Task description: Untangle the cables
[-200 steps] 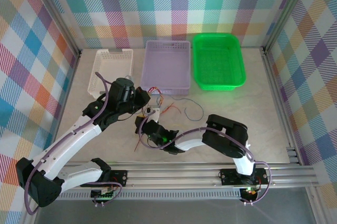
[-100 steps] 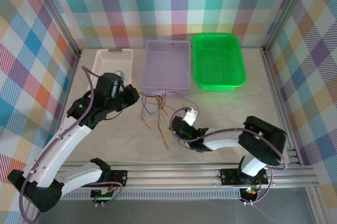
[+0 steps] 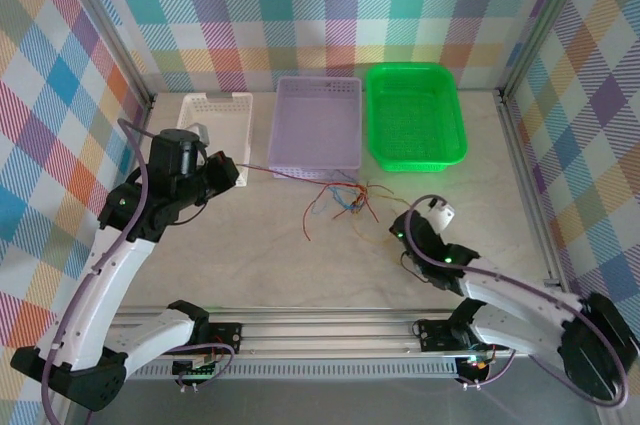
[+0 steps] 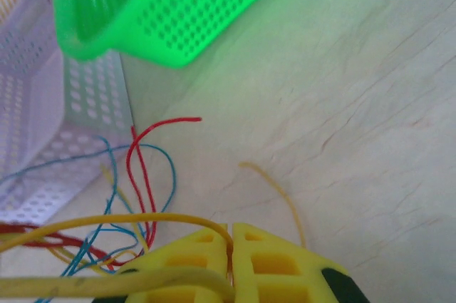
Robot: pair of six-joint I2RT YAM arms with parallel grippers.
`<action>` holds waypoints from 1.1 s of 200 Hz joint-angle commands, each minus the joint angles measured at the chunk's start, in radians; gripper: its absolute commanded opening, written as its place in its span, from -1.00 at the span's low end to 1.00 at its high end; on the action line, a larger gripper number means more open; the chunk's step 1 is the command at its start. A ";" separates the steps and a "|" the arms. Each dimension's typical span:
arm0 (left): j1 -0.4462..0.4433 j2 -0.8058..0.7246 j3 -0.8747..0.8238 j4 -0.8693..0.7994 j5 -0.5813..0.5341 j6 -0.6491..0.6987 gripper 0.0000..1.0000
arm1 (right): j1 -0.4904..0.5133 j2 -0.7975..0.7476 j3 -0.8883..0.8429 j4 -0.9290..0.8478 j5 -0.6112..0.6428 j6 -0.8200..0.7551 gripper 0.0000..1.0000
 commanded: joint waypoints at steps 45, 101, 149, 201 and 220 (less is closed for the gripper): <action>0.050 -0.073 0.077 -0.091 -0.145 0.062 -1.00 | -0.202 -0.205 0.073 -0.353 -0.187 -0.167 -1.00; 0.050 -0.154 0.129 -0.147 -0.353 0.090 -1.00 | -0.414 -0.197 0.147 -0.465 -0.383 -0.252 -1.00; 0.047 -0.201 0.139 -0.156 -0.476 0.083 -1.00 | -0.613 -0.126 0.180 -0.487 -0.595 -0.320 -1.00; 0.023 -0.231 0.151 -0.152 -0.548 0.095 -1.00 | -0.715 -0.078 0.227 -0.506 -0.674 -0.368 -1.00; 0.023 -0.225 0.146 -0.148 -0.508 0.087 -1.00 | -0.715 -0.065 0.243 -0.482 -0.708 -0.373 -1.00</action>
